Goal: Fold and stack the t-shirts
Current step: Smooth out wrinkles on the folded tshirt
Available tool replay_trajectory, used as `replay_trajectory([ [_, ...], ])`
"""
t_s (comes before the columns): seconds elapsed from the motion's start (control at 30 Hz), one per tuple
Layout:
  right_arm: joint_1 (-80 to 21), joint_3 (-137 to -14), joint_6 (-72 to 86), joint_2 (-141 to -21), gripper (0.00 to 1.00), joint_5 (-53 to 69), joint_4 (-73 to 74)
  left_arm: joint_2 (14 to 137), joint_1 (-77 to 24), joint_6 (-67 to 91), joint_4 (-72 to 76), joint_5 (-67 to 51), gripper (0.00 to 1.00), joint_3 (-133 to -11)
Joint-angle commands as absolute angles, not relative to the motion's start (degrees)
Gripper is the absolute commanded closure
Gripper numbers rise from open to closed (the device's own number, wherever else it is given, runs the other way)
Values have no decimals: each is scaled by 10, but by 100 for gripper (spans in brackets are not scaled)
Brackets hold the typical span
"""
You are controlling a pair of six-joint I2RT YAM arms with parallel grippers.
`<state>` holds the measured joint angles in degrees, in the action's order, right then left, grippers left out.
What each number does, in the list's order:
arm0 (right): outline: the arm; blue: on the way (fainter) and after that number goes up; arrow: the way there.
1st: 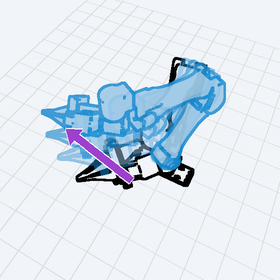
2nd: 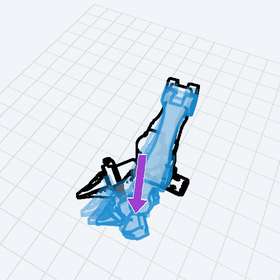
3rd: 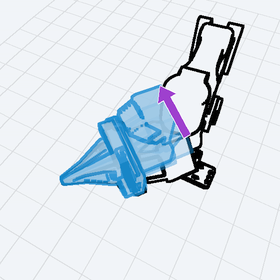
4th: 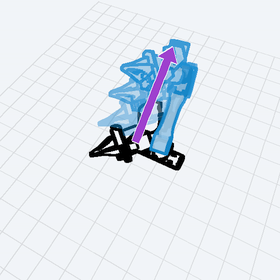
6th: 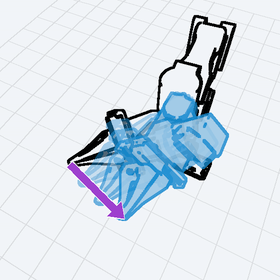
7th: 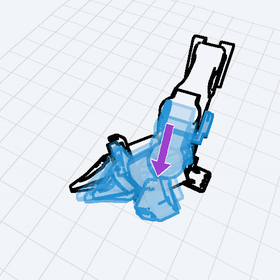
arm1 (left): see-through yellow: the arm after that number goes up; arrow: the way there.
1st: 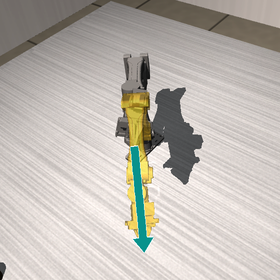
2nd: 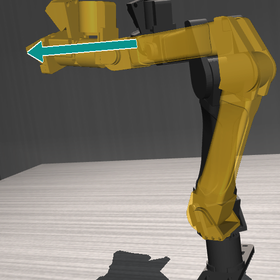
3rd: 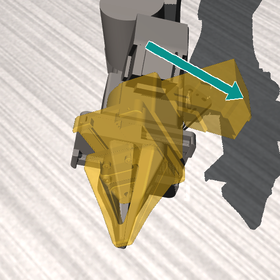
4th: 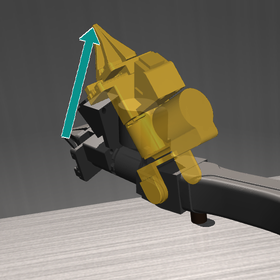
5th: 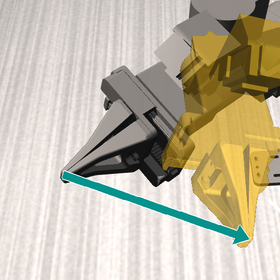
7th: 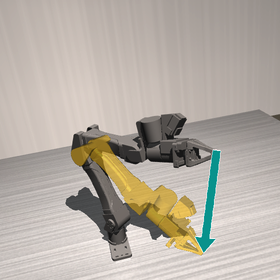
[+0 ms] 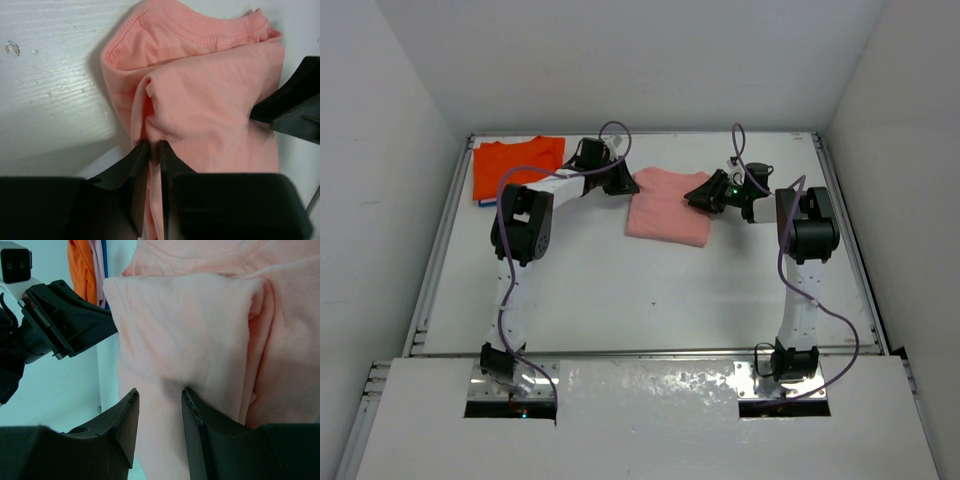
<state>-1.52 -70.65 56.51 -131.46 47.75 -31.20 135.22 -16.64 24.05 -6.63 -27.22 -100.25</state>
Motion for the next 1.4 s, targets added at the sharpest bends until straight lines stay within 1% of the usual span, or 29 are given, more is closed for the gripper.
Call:
replay_trajectory([
  [0.0,-12,-716,563,-1317,61,473,-336,1304,-163,228,-43,-281,89,-991],
  [0.03,-12,-715,567,-1317,61,473,-337,1303,-163,229,-39,-283,97,-990],
  [0.1,-11,-715,570,-1317,61,471,-344,1304,-163,233,-35,-287,100,-987],
  [0.4,-12,-718,577,-1319,61,461,-342,1280,-162,231,-49,-268,100,-984],
  [0.7,-12,-721,591,-1330,61,457,-355,1242,-161,231,-14,-264,100,-926],
  [0.73,-12,-722,592,-1331,61,456,-355,1241,-161,229,-16,-267,99,-926],
  [0.77,-12,-722,592,-1331,61,456,-355,1241,-161,229,-17,-267,91,-924],
  [0.8,-12,-723,593,-1332,61,457,-355,1242,-161,229,-21,-265,85,-924],
  [0.87,-12,-725,594,-1332,61,457,-354,1243,-161,226,-27,-263,78,-926],
  [0.93,-12,-729,595,-1332,61,458,-352,1240,-159,225,-42,-240,75,-928],
  [1.1,-12,-739,591,-1327,61,462,-340,1235,-141,234,-56,-204,74,-960],
  [1.23,-12,-721,583,-1300,61,459,-333,1254,-142,249,-65,-226,75,-1040],
  [1.37,-12,-687,579,-1260,61,456,-333,1252,-146,259,-41,-254,75,-1051],
])
